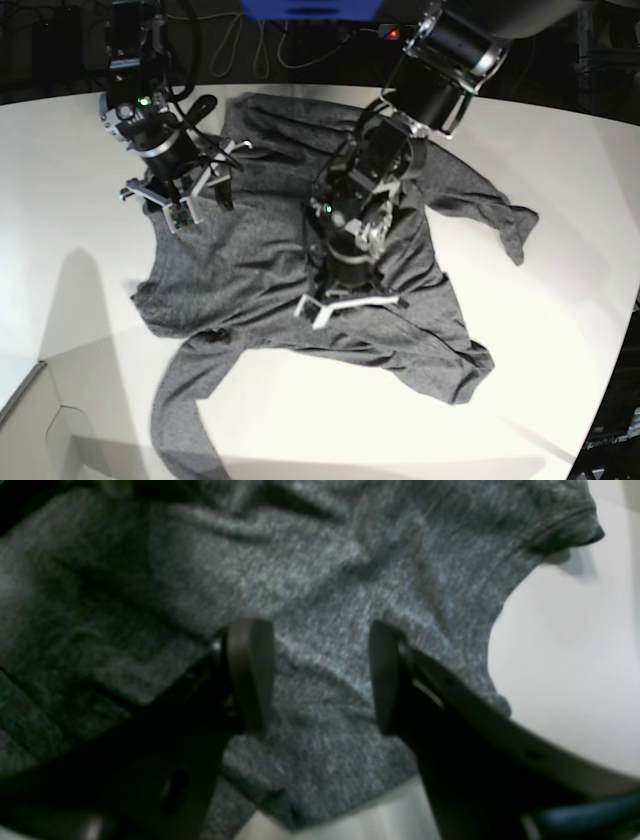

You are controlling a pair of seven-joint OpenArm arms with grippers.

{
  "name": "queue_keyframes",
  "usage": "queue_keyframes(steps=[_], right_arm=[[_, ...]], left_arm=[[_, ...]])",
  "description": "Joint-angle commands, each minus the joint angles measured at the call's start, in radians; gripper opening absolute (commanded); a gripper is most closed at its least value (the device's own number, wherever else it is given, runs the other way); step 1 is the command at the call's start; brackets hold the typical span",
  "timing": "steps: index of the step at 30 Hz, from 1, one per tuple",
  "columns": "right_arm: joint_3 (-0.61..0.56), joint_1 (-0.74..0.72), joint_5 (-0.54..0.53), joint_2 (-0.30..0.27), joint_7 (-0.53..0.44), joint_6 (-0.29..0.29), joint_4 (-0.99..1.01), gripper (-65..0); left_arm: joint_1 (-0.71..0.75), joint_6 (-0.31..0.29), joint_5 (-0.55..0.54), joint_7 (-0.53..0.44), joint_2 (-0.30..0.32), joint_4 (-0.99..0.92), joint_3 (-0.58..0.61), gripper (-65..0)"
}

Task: Layout the t-shirt on the table in an organized manner, then fold the t-shirt properly

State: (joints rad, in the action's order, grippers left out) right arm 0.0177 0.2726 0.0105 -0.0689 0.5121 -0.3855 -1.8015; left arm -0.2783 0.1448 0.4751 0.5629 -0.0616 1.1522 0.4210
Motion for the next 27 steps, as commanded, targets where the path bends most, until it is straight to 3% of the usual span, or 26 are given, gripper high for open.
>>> queue_keyframes(steps=[1, 10, 14, 18, 22, 27], right_arm=[[0.001, -0.008, -0.011, -0.004, -0.023, 0.0, -0.016, -34.0], [0.0, -0.008, -0.011, -0.004, -0.025, 0.0, 0.01, -34.0], [0.0, -0.008, -0.011, -0.004, -0.027, 0.0, 0.01, -34.0], [0.0, -0.008, -0.011, -0.004, -0.027, 0.0, 0.01, -34.0], [0.0, -0.008, -0.011, -0.004, -0.027, 0.0, 0.01, -34.0], [0.0, -0.008, -0.011, -0.002, -0.027, 0.0, 0.01, -34.0]], left_arm=[[-0.023, 0.011, 0.014, -0.024, -0.008, 0.038, 0.0, -65.0], [-0.123, 0.008, 0.014, -0.024, -0.01, 0.059, -0.021, -64.5], [-0.181, 0.008, 0.014, -0.031, -0.016, -0.039, -0.018, -64.5], [-0.247, 0.008, 0.014, -0.031, -0.06, -0.188, -0.018, -64.0], [-0.281, 0.008, 0.014, -0.034, -0.086, -0.239, -0.023, -53.2], [-0.316, 0.008, 0.014, -0.033, -0.095, -0.237, -0.027, -34.5]])
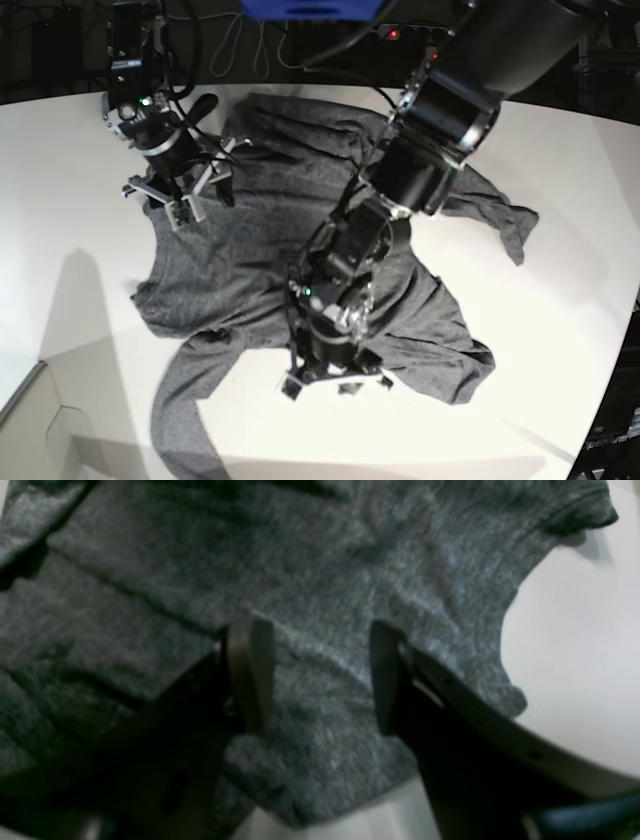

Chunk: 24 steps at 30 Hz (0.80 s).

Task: Layout the t-shirt on the table in an organized manner, then fold the t-shirt properly

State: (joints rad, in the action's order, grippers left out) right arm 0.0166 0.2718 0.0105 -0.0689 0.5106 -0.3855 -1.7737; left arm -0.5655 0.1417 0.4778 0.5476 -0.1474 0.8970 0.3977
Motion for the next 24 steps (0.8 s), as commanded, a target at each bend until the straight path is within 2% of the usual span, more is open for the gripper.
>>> queue_keyframes(steps=[1, 3, 6, 15, 20, 24], right_arm=[[0.001, -0.007, -0.011, -0.002, -0.025, 0.0, -0.018, -34.0], [0.001, -0.007, -0.011, -0.002, -0.025, 0.0, -0.018, -34.0], [0.001, -0.007, -0.011, -0.002, -0.025, 0.0, -0.018, -34.0], [0.001, -0.009, -0.011, -0.002, -0.027, 0.0, -0.018, -34.0], [0.001, -0.012, -0.011, -0.002, -0.027, 0.0, -0.018, -34.0], [0.001, -0.026, -0.011, -0.002, -0.023, 0.0, -0.018, -34.0]], left_arm=[[-0.029, 0.011, 0.011, -0.016, -0.01, 0.02, -0.004, -31.5], [-0.024, 0.011, 0.011, -0.014, -0.01, 0.02, -0.006, -26.9], [-0.009, 0.011, 0.009, -0.017, -0.01, 0.018, -0.016, -25.8], [0.042, 0.011, 0.009, -0.007, -0.01, 0.064, -0.268, -26.0], [0.178, 0.009, 0.014, -0.007, -0.01, 0.233, -0.268, -26.1], [0.241, 0.009, 0.019, -0.007, -0.01, 0.259, -0.267, -26.1]])
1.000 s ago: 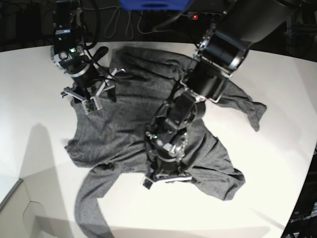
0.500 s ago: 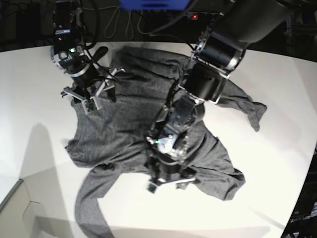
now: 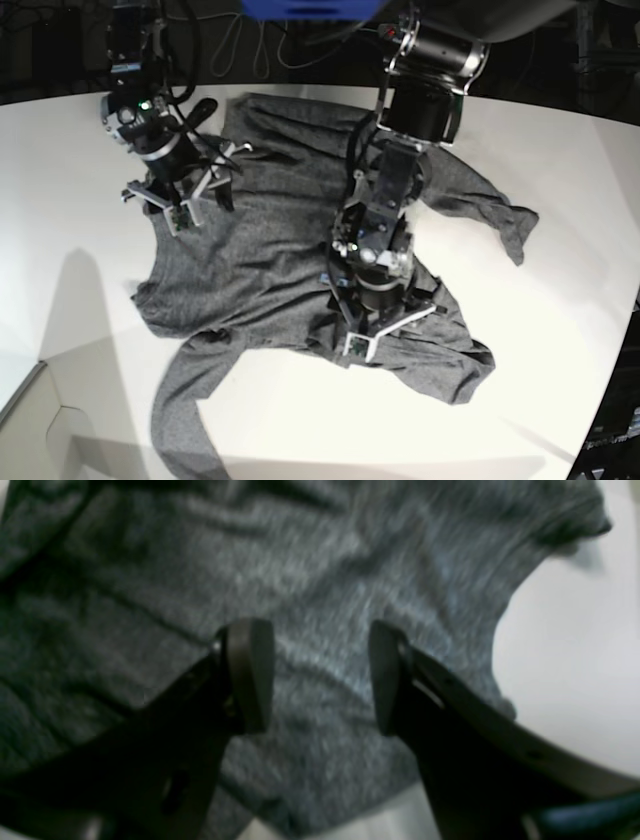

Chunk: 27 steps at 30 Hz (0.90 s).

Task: Layout the t-shirt on the table in an organized manner, then fold the t-shirt properly

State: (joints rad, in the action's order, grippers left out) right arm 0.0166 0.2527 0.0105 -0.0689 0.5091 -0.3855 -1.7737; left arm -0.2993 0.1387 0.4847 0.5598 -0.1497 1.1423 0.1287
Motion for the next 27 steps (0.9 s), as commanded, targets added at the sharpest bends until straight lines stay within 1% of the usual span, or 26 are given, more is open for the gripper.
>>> queue_keyframes(steps=[1, 3, 4, 5, 7, 8, 11, 12, 14, 16, 18, 20, 23, 25, 27], right_arm=[[0.001, -0.006, -0.011, -0.002, -0.022, 0.0, -0.018, -34.0], [0.001, -0.006, -0.011, -0.002, -0.022, 0.0, -0.018, -34.0], [0.001, -0.006, -0.011, -0.002, -0.022, 0.0, -0.018, -34.0], [0.001, -0.006, -0.011, -0.002, -0.022, 0.0, -0.018, -34.0], [0.001, -0.006, -0.011, -0.002, -0.022, 0.0, -0.018, -34.0], [0.001, -0.006, -0.011, -0.002, -0.022, 0.0, -0.018, -34.0], [0.001, -0.006, -0.011, -0.002, -0.022, 0.0, -0.018, -34.0], [0.001, -0.006, -0.011, -0.004, -0.022, 0.0, -0.018, -34.0], [0.001, -0.006, -0.011, -0.004, -0.022, 0.0, -0.018, -34.0], [0.001, -0.006, -0.011, -0.004, -0.023, 0.0, -0.018, -34.0], [0.001, -0.006, -0.011, -0.004, -0.023, 0.0, -0.018, -34.0], [0.001, -0.006, -0.011, -0.004, -0.023, 0.0, -0.018, -34.0], [0.001, -0.006, -0.011, -0.002, -0.023, 0.0, -0.018, -34.0], [0.001, -0.006, -0.011, -0.002, -0.023, 0.0, -0.018, -34.0], [0.001, -0.006, -0.011, -0.002, -0.023, 0.0, -0.018, -34.0]], left_arm=[[-0.018, 0.011, 0.007, -0.019, -0.007, -0.002, 0.002, -26.1], [0.001, 0.009, 0.007, -0.019, -0.007, -0.023, 0.002, -26.1], [0.015, -0.009, 0.007, -0.019, -0.007, -0.026, 0.002, -26.1], [0.027, -0.052, 0.01, -0.017, -0.007, -0.023, 0.009, -26.1], [0.056, -0.156, 0.015, -0.005, -0.007, -0.023, 0.044, -26.2], [0.067, -0.207, 0.015, 0.029, -0.007, -0.023, 0.064, -26.2], [0.076, -0.336, 0.007, 0.167, -0.007, -0.005, 0.104, -26.2], [0.079, -0.374, 0.007, 0.197, -0.007, 0.015, 0.114, -26.2], [0.121, -0.454, 0.01, 0.234, -0.007, 0.097, 0.131, -26.7], [0.168, -0.52, 0.015, 0.242, -0.007, 0.235, 0.137, -30.4], [0.199, -0.561, 0.009, 0.242, -0.001, 0.361, 0.137, -33.4], [0.216, -0.587, 0.012, 0.242, 0.0, 0.462, 0.137, -34.4], [0.214, -0.589, 0.015, 0.239, 0.002, 0.535, 0.133, -33.4], [0.206, -0.587, 0.015, 0.23, 0.002, 0.54, 0.131, -33.3], [0.156, -0.587, 0.006, 0.23, 0.002, 0.512, 0.13, -33.3]])
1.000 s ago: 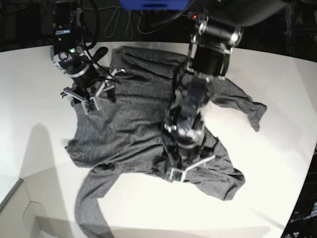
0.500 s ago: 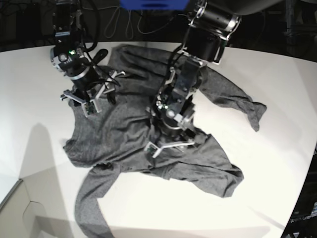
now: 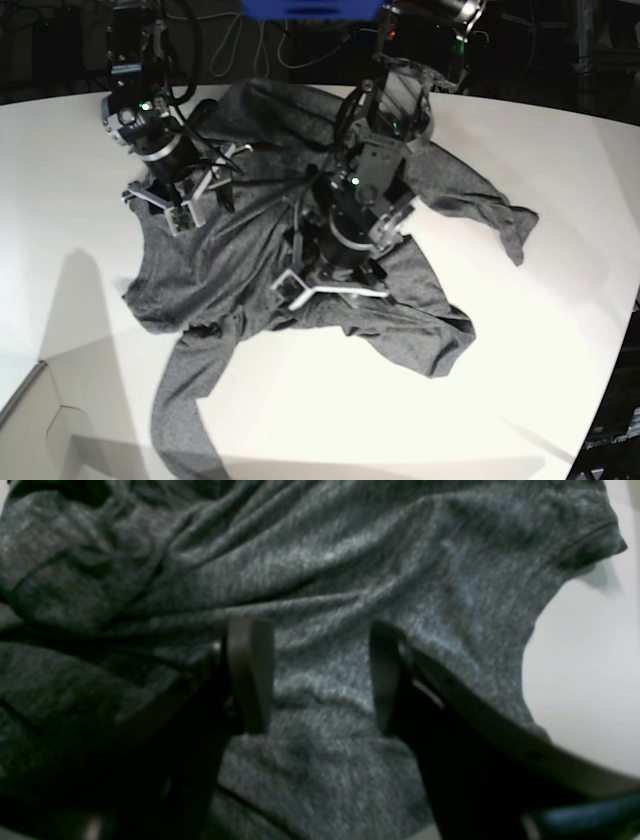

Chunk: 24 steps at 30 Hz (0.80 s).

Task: Layout the t-shirt on the table in an organized manner, then fold the t-shirt properly

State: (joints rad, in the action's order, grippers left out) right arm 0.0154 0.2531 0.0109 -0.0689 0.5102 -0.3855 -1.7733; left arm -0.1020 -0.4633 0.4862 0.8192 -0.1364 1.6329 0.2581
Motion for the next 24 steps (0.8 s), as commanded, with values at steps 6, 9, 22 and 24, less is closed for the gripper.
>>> queue_keyframes(steps=[6, 9, 22, 24], right_arm=[[0.002, -0.007, -0.012, -0.002, -0.022, 0.0, -0.018, -34.0], [0.002, -0.007, -0.012, -0.002, -0.022, 0.0, -0.018, -34.0], [0.002, -0.007, -0.012, -0.002, -0.022, 0.0, -0.018, -34.0], [0.002, -0.007, -0.012, -0.002, -0.022, 0.0, -0.018, -34.0]], left_arm=[[-0.17, 0.024, 0.004, -0.083, -0.021, -0.237, -0.004, -33.3], [-0.199, 0.105, 0.004, -0.142, -0.021, -0.303, -0.001, -33.3], [-0.278, 0.208, 0.001, -0.252, -0.021, -0.526, -0.006, -33.3], [-0.279, 0.209, 0.001, -0.281, -0.021, -0.541, -0.006, -33.3]])
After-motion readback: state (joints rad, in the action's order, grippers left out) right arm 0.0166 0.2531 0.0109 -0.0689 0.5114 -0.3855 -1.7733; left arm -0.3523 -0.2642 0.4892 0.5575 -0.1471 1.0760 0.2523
